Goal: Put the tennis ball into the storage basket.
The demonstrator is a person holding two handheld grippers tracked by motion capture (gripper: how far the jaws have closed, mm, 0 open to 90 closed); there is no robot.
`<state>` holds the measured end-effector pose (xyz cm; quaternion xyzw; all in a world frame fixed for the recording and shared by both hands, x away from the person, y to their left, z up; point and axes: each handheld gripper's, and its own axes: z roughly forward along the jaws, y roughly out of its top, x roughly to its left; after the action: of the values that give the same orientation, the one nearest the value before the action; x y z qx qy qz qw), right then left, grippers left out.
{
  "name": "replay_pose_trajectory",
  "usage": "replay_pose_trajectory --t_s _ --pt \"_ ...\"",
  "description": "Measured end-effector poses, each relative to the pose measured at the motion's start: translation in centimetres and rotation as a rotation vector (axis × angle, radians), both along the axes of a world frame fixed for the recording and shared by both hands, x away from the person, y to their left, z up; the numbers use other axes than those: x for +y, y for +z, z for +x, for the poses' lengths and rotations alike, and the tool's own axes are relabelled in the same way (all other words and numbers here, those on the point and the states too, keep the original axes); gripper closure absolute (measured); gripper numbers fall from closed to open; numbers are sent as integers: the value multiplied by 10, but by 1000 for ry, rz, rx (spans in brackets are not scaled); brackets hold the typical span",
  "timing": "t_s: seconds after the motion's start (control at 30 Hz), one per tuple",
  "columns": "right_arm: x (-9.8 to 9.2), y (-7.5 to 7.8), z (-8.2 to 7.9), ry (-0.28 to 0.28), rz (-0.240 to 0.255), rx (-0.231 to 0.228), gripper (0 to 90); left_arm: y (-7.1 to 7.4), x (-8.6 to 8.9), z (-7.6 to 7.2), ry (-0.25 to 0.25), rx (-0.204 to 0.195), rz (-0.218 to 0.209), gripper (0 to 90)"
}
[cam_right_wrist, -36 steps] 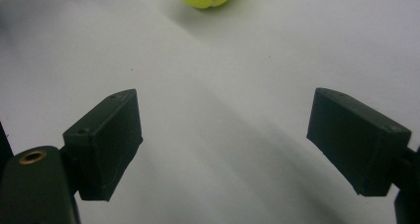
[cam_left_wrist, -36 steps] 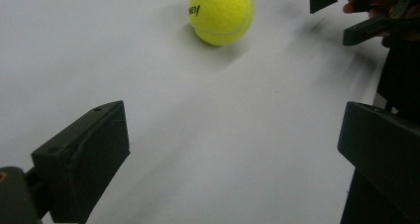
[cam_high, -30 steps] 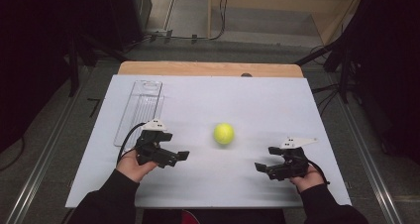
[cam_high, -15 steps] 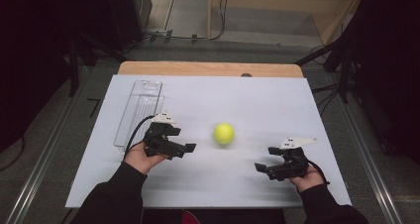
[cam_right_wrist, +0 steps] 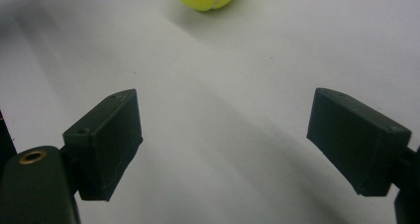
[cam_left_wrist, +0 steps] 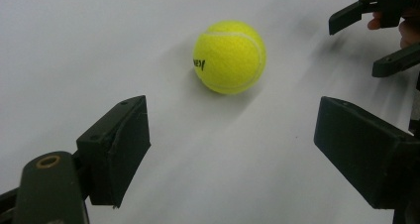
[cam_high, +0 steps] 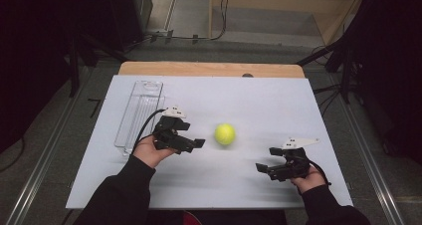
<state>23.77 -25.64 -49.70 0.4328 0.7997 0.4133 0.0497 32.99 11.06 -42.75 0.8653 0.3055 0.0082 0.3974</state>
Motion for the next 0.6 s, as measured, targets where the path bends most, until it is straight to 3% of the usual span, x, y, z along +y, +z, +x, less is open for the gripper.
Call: replay_pose_trajectory --t_s 0.13,0.3,0.6 --pt "0 0 0 0 1 1 119 -2 -5 3 -32 11 -38 147" --pt "0 0 0 0 2 0 119 -2 -15 6 -49 1 -14 147" --pt "0 0 0 1 2 0 119 -5 -23 20 -43 15 -22 148"
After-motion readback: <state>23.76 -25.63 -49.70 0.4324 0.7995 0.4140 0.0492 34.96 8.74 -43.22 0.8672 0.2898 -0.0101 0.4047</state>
